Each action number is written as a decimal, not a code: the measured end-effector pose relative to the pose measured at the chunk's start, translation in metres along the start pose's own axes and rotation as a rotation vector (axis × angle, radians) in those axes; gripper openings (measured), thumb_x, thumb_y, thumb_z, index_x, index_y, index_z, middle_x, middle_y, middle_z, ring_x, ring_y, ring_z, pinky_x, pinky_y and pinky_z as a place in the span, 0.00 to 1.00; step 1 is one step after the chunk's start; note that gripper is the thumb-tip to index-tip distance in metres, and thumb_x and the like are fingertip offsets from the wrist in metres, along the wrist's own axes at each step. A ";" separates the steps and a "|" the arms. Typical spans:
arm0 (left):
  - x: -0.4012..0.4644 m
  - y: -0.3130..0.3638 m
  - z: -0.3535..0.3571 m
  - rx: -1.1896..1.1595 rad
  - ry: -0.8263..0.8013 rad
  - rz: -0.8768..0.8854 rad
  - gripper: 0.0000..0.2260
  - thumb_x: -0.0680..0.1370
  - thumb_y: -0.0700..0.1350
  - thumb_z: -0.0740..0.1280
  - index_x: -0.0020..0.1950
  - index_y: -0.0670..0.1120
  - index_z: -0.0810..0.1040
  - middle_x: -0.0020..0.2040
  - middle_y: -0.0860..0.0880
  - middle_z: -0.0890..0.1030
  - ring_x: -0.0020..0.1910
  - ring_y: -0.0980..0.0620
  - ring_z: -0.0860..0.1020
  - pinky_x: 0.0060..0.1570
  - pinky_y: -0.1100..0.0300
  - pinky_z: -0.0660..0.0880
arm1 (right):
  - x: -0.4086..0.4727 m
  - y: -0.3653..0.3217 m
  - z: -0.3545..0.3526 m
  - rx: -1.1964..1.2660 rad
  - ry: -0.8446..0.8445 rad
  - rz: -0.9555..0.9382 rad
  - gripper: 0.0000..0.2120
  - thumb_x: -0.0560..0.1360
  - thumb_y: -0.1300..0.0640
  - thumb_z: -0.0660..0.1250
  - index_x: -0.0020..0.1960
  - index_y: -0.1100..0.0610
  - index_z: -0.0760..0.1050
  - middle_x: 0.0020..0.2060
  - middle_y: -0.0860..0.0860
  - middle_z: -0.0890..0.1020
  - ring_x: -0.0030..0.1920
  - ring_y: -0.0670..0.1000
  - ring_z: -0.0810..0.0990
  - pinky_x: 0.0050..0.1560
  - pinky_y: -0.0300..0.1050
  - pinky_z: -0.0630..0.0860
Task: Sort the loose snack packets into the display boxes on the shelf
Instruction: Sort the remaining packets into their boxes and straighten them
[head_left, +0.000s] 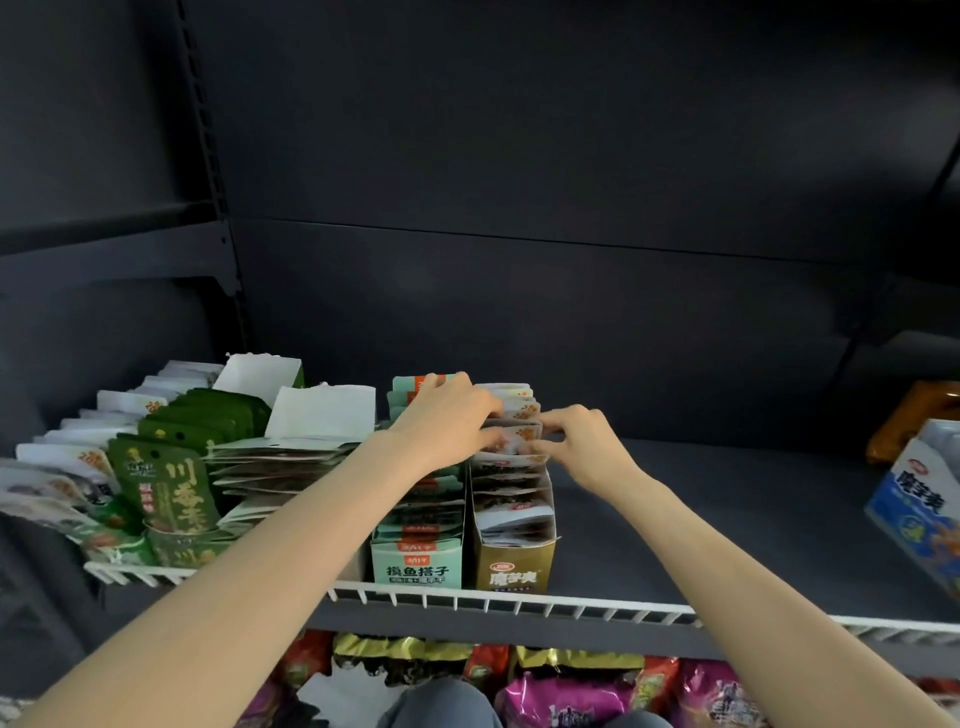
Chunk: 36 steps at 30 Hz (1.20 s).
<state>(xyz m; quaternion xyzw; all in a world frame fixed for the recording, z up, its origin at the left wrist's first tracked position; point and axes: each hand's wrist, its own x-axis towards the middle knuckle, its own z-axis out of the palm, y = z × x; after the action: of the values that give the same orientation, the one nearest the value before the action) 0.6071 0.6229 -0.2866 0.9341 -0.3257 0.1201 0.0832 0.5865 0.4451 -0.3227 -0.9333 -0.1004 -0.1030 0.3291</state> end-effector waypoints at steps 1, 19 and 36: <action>-0.002 0.000 -0.001 -0.087 0.012 -0.004 0.15 0.78 0.56 0.61 0.63 0.53 0.74 0.53 0.53 0.74 0.57 0.53 0.72 0.56 0.57 0.66 | 0.000 -0.001 -0.001 0.006 -0.003 0.007 0.08 0.73 0.53 0.70 0.50 0.53 0.83 0.41 0.44 0.81 0.45 0.44 0.79 0.49 0.42 0.75; -0.026 0.005 0.000 0.054 0.013 0.207 0.16 0.76 0.58 0.63 0.57 0.51 0.79 0.65 0.54 0.67 0.60 0.57 0.64 0.59 0.61 0.61 | 0.004 -0.003 -0.003 -0.027 -0.029 0.070 0.08 0.74 0.56 0.69 0.52 0.50 0.81 0.46 0.48 0.84 0.48 0.48 0.81 0.51 0.50 0.79; -0.004 0.001 -0.015 -0.037 -0.018 -0.015 0.14 0.79 0.48 0.62 0.60 0.42 0.78 0.61 0.49 0.74 0.58 0.49 0.71 0.57 0.48 0.72 | 0.025 -0.016 -0.012 0.031 -0.056 0.132 0.10 0.76 0.60 0.64 0.38 0.58 0.80 0.41 0.56 0.83 0.42 0.53 0.80 0.50 0.53 0.77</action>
<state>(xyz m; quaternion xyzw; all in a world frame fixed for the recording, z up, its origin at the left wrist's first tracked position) 0.6006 0.6284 -0.2734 0.9360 -0.3214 0.1049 0.0985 0.6045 0.4526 -0.2975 -0.9352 -0.0495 -0.0534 0.3466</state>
